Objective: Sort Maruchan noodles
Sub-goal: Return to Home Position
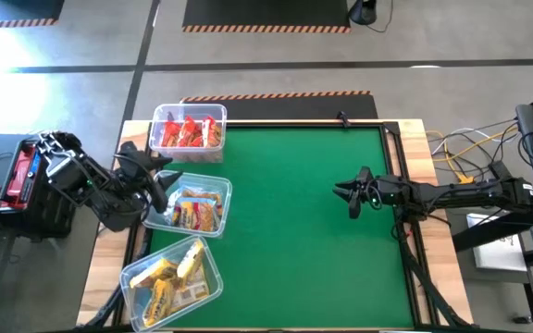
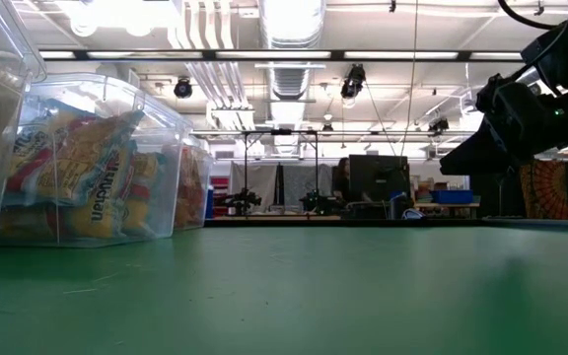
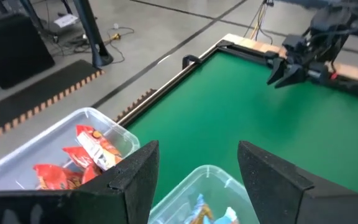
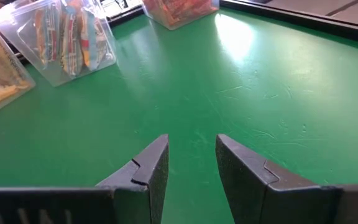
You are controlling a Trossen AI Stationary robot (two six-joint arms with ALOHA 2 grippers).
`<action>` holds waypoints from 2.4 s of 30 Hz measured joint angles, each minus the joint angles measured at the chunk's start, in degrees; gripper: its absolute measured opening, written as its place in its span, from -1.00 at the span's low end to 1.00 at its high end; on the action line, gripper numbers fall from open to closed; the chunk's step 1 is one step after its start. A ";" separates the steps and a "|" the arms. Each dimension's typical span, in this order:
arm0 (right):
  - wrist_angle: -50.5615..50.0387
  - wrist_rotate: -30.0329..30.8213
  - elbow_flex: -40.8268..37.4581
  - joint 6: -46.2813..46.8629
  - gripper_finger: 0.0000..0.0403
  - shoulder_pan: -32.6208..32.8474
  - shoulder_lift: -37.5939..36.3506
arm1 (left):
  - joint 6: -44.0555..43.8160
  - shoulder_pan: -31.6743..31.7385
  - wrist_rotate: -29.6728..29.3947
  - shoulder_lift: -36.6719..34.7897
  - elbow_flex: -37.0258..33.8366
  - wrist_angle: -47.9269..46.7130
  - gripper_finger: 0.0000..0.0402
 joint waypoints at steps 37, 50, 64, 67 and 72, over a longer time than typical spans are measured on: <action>0.02 -0.01 0.00 -0.01 -0.39 0.00 0.00 | 41.67 20.91 19.55 -43.68 -68.38 87.84 0.00; 0.02 -0.01 0.00 -0.01 -0.39 0.00 0.00 | 44.00 20.91 28.44 -56.71 -79.95 93.24 0.00; 0.02 -0.01 0.00 -0.01 -0.39 0.02 0.00 | 47.49 20.92 49.75 -59.41 -84.20 97.69 0.00; 0.00 -0.01 0.00 -0.01 -0.39 0.00 0.00 | 47.03 20.93 47.48 -59.33 -84.18 95.45 0.00; 0.01 -0.01 0.00 -0.01 -0.39 0.00 0.00 | 43.78 20.93 46.94 -58.67 -83.85 93.44 0.00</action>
